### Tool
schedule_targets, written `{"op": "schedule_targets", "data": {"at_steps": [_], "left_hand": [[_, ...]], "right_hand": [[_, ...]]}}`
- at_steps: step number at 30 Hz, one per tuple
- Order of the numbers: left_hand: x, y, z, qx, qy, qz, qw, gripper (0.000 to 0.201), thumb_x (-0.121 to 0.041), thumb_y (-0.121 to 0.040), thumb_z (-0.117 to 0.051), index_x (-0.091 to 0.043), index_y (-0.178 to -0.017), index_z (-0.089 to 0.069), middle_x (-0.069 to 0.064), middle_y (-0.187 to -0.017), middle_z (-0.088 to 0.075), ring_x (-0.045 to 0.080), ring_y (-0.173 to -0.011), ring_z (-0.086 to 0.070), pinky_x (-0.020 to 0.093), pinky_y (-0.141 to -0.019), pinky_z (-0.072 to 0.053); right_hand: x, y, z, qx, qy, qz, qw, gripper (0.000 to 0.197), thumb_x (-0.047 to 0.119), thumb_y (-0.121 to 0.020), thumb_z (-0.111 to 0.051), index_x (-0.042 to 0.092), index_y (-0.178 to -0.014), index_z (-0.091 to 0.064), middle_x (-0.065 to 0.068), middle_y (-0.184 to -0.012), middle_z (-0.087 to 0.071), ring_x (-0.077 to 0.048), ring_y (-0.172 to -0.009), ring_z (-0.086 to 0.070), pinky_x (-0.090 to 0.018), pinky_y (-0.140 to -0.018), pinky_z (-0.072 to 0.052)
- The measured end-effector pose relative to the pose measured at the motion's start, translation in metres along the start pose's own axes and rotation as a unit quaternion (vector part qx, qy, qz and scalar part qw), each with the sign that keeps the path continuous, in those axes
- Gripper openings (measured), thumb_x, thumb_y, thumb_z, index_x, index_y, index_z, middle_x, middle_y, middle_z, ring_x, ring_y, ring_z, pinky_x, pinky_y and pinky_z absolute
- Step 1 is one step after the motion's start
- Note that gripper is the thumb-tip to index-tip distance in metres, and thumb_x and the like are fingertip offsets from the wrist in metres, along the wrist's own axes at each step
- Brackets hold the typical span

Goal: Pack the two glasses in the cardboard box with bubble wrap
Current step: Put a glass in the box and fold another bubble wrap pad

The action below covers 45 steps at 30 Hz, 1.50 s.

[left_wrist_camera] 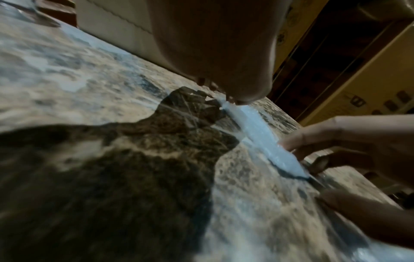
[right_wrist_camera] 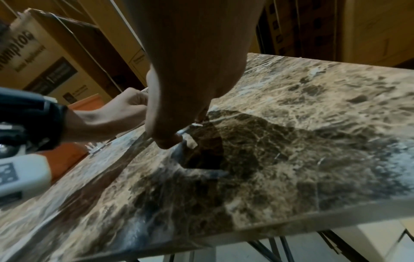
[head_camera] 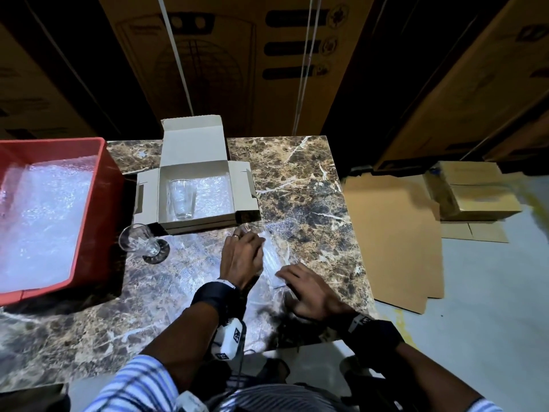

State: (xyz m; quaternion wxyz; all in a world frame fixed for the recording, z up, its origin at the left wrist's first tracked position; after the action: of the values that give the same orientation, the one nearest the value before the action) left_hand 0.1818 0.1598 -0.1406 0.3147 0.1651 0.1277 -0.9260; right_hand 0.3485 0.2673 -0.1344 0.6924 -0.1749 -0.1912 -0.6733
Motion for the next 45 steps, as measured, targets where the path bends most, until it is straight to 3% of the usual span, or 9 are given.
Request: {"op": "schedule_targets", "data": {"at_steps": [7,15,19,24,27,30,32,36,45], "left_hand": [[-0.005,0.045,-0.005,0.082,-0.012,-0.029,0.996,0.073,-0.030,-0.087,-0.047,-0.024,-0.158,-0.033,-0.003,-0.156,-0.046,0.031,-0.129,-0.044,0.045,-0.100,-0.039],[-0.012,0.053,-0.011,0.146,0.022,-0.010,0.989,0.065,-0.052,-0.086,-0.051,-0.041,-0.149,-0.040,-0.006,-0.169,-0.020,0.034,-0.150,-0.017,0.055,-0.116,-0.020],[-0.013,0.053,-0.012,0.141,0.057,0.018,0.988,0.066,-0.074,-0.087,-0.044,-0.043,-0.144,-0.051,-0.013,-0.167,-0.026,0.029,-0.154,-0.011,0.051,-0.118,-0.013],[-0.014,0.058,-0.012,0.104,0.164,0.051,0.980,0.044,-0.055,-0.096,-0.056,-0.041,-0.138,-0.061,-0.019,-0.162,-0.031,0.021,-0.158,-0.003,0.037,-0.115,-0.002],[-0.016,0.058,-0.009,0.123,0.178,0.061,0.974,0.048,-0.067,-0.098,-0.045,-0.048,-0.140,-0.057,-0.022,-0.163,-0.026,0.012,-0.157,0.004,0.030,-0.113,0.006],[-0.017,0.056,-0.004,0.126,0.190,0.062,0.972,0.043,-0.068,-0.099,-0.038,-0.058,-0.137,-0.053,-0.026,-0.159,-0.027,0.005,-0.153,0.002,0.028,-0.112,0.006],[-0.015,0.056,-0.004,0.122,0.209,0.077,0.967,0.041,-0.065,-0.101,-0.039,-0.053,-0.138,-0.053,-0.025,-0.159,-0.034,0.004,-0.153,0.001,0.032,-0.115,0.001],[-0.012,0.054,-0.008,0.105,0.236,0.115,0.959,0.050,-0.069,-0.099,-0.035,-0.043,-0.141,-0.046,-0.020,-0.137,-0.060,0.006,-0.154,-0.006,0.033,-0.114,-0.006],[-0.013,0.043,0.000,0.048,0.275,0.157,0.947,0.038,-0.045,-0.100,-0.051,-0.045,-0.136,-0.040,-0.026,-0.120,-0.060,0.005,-0.132,-0.044,0.034,-0.105,-0.016]], "right_hand": [[-0.004,0.004,0.000,-0.027,-0.002,-0.001,1.000,0.024,0.022,-0.103,-0.052,0.012,-0.123,-0.061,-0.004,-0.125,-0.063,-0.023,-0.111,-0.055,-0.035,-0.093,-0.048],[0.010,-0.003,0.018,-0.063,0.001,-0.007,0.998,0.009,0.020,-0.104,-0.051,0.018,-0.097,-0.055,0.004,-0.095,-0.055,-0.009,-0.088,-0.037,-0.027,-0.075,-0.035],[0.014,-0.003,0.021,-0.061,-0.022,-0.017,0.998,0.006,0.022,-0.102,-0.048,0.018,-0.101,-0.052,0.005,-0.103,-0.054,-0.010,-0.093,-0.040,-0.034,-0.084,-0.044],[0.021,0.003,0.027,-0.024,-0.104,-0.020,0.994,0.026,0.047,-0.104,-0.031,0.025,-0.108,-0.045,0.008,-0.106,-0.051,-0.013,-0.094,-0.047,-0.039,-0.083,-0.047],[0.020,0.006,0.030,-0.001,-0.175,-0.049,0.983,0.034,0.046,-0.095,-0.048,0.029,-0.124,-0.041,0.010,-0.110,-0.052,-0.012,-0.096,-0.053,-0.039,-0.080,-0.051],[0.015,0.001,0.027,0.008,-0.265,-0.103,0.959,0.061,0.020,-0.090,-0.057,0.036,-0.143,-0.033,0.007,-0.130,-0.058,-0.011,-0.117,-0.059,-0.035,-0.097,-0.052],[0.012,-0.006,0.026,-0.020,-0.294,-0.140,0.945,0.053,0.018,-0.092,-0.058,0.038,-0.139,-0.042,0.009,-0.127,-0.064,-0.005,-0.117,-0.061,-0.034,-0.100,-0.052],[0.002,-0.020,0.020,-0.061,-0.291,-0.172,0.939,0.018,0.036,-0.101,-0.059,0.030,-0.116,-0.065,0.012,-0.105,-0.070,-0.005,-0.099,-0.066,-0.040,-0.088,-0.056],[-0.022,-0.040,0.005,-0.108,-0.288,-0.231,0.923,0.046,0.049,-0.102,-0.053,0.012,-0.076,-0.049,0.006,-0.063,-0.045,-0.008,-0.060,-0.040,-0.034,-0.058,-0.034]]}}
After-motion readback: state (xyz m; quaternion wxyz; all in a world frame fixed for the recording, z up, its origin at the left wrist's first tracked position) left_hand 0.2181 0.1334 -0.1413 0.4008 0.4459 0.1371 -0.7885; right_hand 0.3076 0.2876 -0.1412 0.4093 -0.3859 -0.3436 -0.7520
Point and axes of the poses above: each hand's wrist, its own y-axis away from the middle knuckle, its own z-axis out of the back of the hand, x = y × z, the point moved 4 cm from there along -y, towards the middle knuckle
